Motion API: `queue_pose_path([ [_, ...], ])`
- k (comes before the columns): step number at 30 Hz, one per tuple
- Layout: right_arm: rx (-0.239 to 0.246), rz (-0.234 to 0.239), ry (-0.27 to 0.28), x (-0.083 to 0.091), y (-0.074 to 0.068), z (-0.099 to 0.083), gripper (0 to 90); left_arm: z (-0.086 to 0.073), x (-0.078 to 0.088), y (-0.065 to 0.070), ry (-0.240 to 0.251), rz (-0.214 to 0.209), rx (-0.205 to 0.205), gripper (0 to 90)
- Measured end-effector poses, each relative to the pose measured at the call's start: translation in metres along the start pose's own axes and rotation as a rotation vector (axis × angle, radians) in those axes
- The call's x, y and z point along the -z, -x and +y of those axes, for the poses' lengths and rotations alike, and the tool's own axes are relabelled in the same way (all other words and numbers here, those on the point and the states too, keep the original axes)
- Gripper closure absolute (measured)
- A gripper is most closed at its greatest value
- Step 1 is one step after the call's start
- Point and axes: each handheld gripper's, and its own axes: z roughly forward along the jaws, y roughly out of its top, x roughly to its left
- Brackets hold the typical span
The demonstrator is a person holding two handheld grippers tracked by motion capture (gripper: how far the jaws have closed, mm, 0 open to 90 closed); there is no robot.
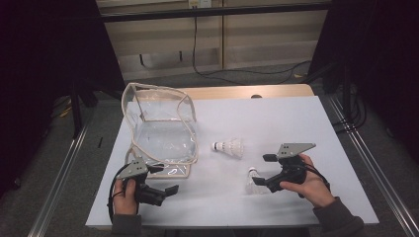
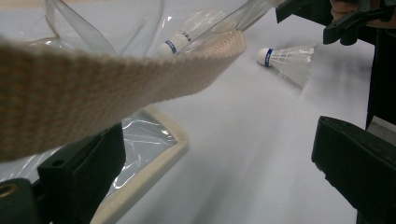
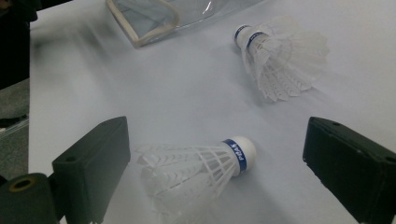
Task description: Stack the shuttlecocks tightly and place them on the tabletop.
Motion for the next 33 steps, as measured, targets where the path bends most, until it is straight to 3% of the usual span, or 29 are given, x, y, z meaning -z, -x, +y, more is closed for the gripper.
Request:
queue_pose_path([
  [16, 0.026, 0.006, -0.027, -0.0066, -0.0042, -0.004, 9.4, 0.0001, -0.0006, 0.0009, 0.008, -0.001, 0.005, 3.1],
  [33, 0.039, -0.018, -0.041, -0.0055, -0.0019, -0.0055, 14.0, 0.0003, 0.0, 0.0009, 0.008, 0.001, 0.001, 3.1],
])
